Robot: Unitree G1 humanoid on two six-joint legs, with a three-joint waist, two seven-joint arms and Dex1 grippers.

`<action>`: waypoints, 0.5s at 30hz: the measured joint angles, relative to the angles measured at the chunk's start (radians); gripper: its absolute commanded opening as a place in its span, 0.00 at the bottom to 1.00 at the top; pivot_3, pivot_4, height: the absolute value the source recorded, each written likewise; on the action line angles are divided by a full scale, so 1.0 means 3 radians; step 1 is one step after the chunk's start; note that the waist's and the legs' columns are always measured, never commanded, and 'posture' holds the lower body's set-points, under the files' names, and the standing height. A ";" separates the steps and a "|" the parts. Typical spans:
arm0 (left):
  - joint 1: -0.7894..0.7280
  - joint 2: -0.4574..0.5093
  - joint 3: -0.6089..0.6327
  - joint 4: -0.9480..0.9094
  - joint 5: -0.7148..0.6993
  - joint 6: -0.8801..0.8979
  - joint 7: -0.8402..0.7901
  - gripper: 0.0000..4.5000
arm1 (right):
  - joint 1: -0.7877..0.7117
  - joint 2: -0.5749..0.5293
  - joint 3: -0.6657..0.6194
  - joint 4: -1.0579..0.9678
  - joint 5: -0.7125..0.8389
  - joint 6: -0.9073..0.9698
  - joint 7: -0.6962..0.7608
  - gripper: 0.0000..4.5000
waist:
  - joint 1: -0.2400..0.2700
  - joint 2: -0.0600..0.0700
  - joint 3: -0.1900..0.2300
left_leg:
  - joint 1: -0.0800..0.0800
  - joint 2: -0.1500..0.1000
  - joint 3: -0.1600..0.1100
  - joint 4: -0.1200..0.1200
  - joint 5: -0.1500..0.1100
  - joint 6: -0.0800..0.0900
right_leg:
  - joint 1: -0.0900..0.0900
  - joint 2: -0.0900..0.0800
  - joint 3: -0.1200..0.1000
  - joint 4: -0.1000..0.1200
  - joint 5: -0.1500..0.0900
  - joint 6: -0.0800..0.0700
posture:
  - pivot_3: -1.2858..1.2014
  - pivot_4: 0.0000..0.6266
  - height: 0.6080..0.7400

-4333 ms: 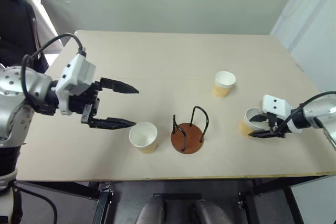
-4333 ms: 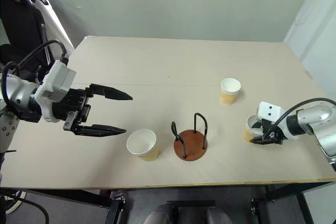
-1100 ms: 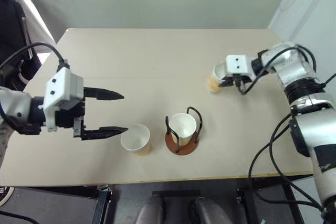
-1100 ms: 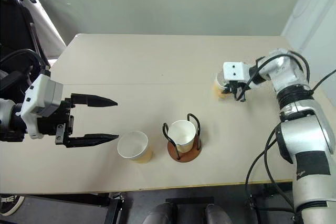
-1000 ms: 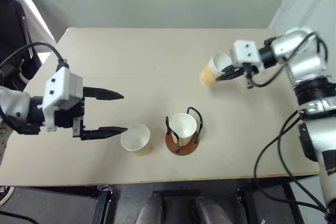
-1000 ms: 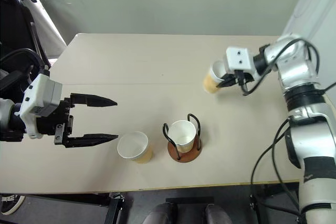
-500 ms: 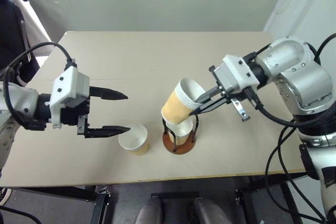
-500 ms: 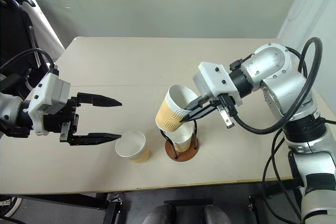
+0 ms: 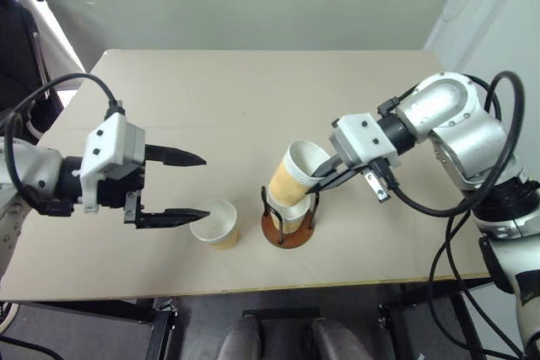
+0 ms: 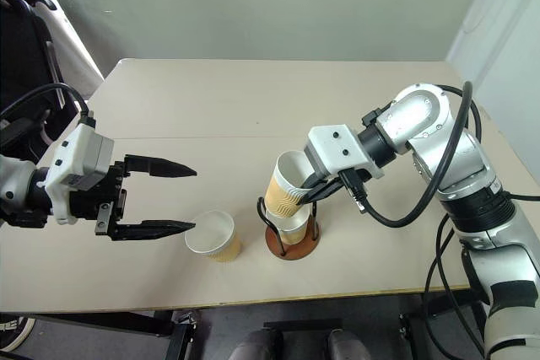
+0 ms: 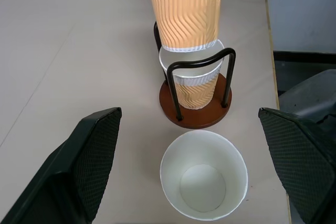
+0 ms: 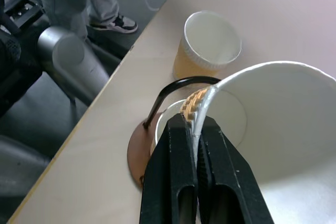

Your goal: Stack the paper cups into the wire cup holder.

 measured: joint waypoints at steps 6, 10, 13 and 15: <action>0.0003 0.0000 0.0001 -0.0004 0.0001 0.0002 0.0006 1.00 | 0.0012 -0.0010 0.0094 0.0015 -0.0061 -0.0058 0.0047 0.28 | 0.0000 0.0000 0.0000 | 0.0000 0.0000 0.0000 0.0000 0.0000 0.0000 | 0.0000 0.0000 0.0000 0.0000 0.0000 0.0000 | 0.52 0.24 1.00; 0.0003 0.0000 0.0001 -0.0003 0.0011 0.0002 0.0006 1.00 | 0.0020 -0.0018 0.0094 0.0048 -0.0119 -0.0069 0.0049 0.57 | 0.0000 0.0000 0.0000 | 0.0000 0.0000 0.0000 0.0000 0.0000 0.0000 | 0.0000 0.0000 0.0000 0.0000 0.0000 0.0000 | 0.52 0.24 1.00; 0.0024 0.0015 -0.0001 0.0002 0.0055 -0.0013 -0.0008 1.00 | 0.0037 -0.0018 0.0093 0.0056 -0.0168 -0.0071 0.0037 0.80 | 0.0000 0.0000 0.0000 | 0.0000 0.0001 0.0000 0.0000 0.0000 0.0000 | 0.0000 0.0001 0.0000 0.0000 0.0000 0.0000 | 0.52 0.24 1.00; 0.0033 0.0048 -0.0015 0.0021 0.0102 -0.0036 -0.0021 1.00 | 0.0048 -0.0018 0.0092 0.0057 -0.0169 -0.0057 0.0031 0.95 | 0.0000 0.0000 0.0000 | 0.0000 0.0001 0.0000 0.0000 0.0000 0.0000 | 0.0001 0.0001 0.0000 0.0000 0.0000 0.0000 | 0.52 0.24 1.00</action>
